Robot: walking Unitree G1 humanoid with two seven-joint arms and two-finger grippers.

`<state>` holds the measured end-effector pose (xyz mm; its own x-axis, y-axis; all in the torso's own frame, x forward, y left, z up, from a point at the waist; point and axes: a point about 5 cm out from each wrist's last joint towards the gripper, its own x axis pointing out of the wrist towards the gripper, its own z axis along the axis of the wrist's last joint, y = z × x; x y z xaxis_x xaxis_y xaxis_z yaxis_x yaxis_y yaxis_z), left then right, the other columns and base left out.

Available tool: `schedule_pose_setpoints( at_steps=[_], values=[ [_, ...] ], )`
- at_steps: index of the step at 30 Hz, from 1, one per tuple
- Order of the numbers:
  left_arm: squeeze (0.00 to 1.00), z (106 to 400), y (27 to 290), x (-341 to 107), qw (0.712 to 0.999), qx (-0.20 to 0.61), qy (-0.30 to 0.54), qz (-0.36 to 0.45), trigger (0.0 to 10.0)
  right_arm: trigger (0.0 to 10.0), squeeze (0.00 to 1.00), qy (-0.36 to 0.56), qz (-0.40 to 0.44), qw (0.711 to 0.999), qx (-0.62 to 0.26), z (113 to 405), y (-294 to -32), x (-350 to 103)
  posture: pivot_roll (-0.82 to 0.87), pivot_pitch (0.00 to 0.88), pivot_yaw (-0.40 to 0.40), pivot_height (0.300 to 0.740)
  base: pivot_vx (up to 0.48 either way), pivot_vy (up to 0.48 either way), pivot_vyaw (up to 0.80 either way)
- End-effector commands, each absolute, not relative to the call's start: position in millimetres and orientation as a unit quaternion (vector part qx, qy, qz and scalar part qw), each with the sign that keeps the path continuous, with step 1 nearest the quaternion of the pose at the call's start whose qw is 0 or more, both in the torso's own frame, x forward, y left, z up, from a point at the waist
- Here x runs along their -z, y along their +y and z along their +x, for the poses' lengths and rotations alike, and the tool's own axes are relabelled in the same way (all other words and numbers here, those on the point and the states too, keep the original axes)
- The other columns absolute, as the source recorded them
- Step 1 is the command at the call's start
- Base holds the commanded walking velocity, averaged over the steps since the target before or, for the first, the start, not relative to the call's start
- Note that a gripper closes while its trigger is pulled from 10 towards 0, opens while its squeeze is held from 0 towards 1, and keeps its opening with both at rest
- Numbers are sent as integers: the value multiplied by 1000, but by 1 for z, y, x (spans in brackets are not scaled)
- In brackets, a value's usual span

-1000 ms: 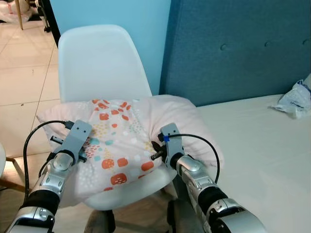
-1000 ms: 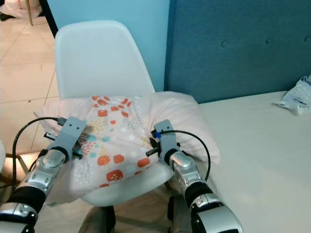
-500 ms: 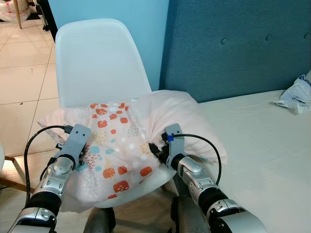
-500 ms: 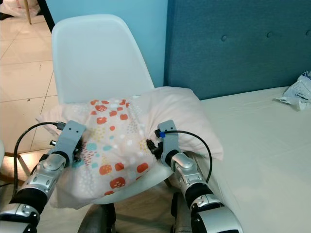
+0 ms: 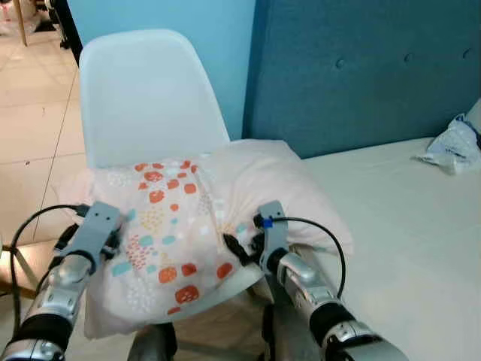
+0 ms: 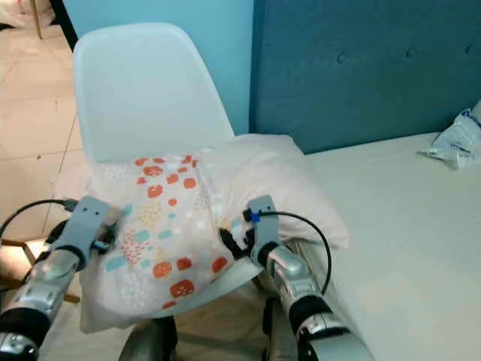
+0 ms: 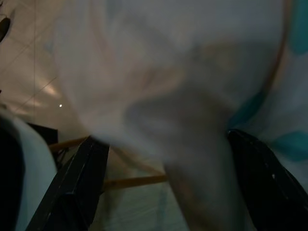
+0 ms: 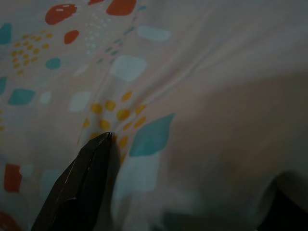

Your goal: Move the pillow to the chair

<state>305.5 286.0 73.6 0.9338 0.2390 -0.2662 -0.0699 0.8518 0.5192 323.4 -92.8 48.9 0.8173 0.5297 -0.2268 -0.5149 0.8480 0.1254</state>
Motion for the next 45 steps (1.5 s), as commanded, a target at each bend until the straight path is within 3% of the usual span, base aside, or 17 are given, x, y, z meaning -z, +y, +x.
schedule_pose_setpoints(
  at_steps=[1, 7, 8, 9, 11, 12, 13, 15, 16, 17, 23, 26, 29, 32, 33, 34, 45],
  values=[
    [1000, 298, 299, -72, 944, -99, 176, 262, 10000, 10000, 1000, 119, 37, 954, -272, 320, -95, -48, -19, 128, -74, 605, 0, 0, 0],
    [1000, 295, 321, -86, 925, -151, 172, 305, 10000, 10000, 1000, 119, -19, 967, -223, 313, -110, -40, -21, 123, -65, 605, 0, 0, 0],
    [1000, 294, 327, -91, 918, -170, 168, 316, 10000, 10000, 796, 115, -26, 970, -211, 314, -114, -41, -22, 123, -64, 605, 0, 0, 0],
    [1000, 294, 333, -97, 913, -191, 159, 322, 10000, 10000, 0, 109, -24, 973, -200, 314, -119, -43, -26, 123, -61, 605, 0, 0, 0],
    [1000, 294, 336, -101, 911, -204, 153, 325, 10000, 10000, 0, 105, -21, 975, -194, 315, -121, -44, -26, 123, -61, 605, 0, 0, 0],
    [514, 295, 343, -112, 904, -232, 137, 332, 10000, 10000, 0, 92, -2, 978, -186, 315, -126, -48, -29, 122, -59, 605, 0, 0, 0],
    [514, 295, 343, -112, 904, -232, 137, 332, 10000, 10000, 0, 92, -2, 978, -186, 315, -126, -48, -29, 122, -59, 605, 0, 0, 0],
    [129, 296, 350, -129, 894, -276, 104, 337, 10000, 10000, 0, 63, 11, 981, -182, 314, -131, -55, -27, 120, -57, 605, 0, 0, 0],
    [129, 296, 350, -129, 894, -276, 104, 337, 10000, 10000, 0, 63, 11, 981, -182, 314, -131, -55, -27, 120, -57, 605, 0, 0, 0],
    [0, 297, 353, -139, 892, -296, 86, 331, 10000, 10000, 0, 51, 7, 982, -179, 312, -134, -57, -27, 119, -56, 605, 0, 0, 0],
    [0, 314, 330, -151, 930, -243, 35, 272, 10000, 10000, 0, 85, 4, 977, -198, 307, -131, -51, -28, 118, -55, 605, 0, 0, 0],
    [0, 324, 298, -145, 955, -161, 21, 250, 10000, 10000, 0, 88, 4, 973, -214, 306, -122, -51, -28, 119, -53, 605, 0, 0, 0],
    [0, 331, 240, -119, 974, -38, 39, 220, 10000, 10000, 0, 93, 5, 966, -239, 307, -106, -51, -32, 121, -53, 605, 0, 0, 0],
    [0, 331, 217, -108, 977, -6, 54, 207, 10000, 10000, 0, 101, 10, 963, -248, 307, -100, -50, -35, 124, -53, 605, 0, 0, 0],
    [0, 331, 208, -104, 977, 5, 60, 206, 10000, 7490, 0, 100, 16, 962, -255, 307, -97, -51, -35, 124, -54, 605, 0, 0, 0],
    [0, 331, 197, -101, 976, 20, 65, 208, 10000, 0, 0, 99, 23, 961, -258, 307, -94, -52, -34, 124, -55, 605, 0, 0, 0],
    [0, 332, 167, -91, 970, 63, 76, 223, 10000, 0, 0, 97, 31, 959, -265, 309, -84, -57, -32, 118, -57, 605, 0, 0, 0]
  ],
)
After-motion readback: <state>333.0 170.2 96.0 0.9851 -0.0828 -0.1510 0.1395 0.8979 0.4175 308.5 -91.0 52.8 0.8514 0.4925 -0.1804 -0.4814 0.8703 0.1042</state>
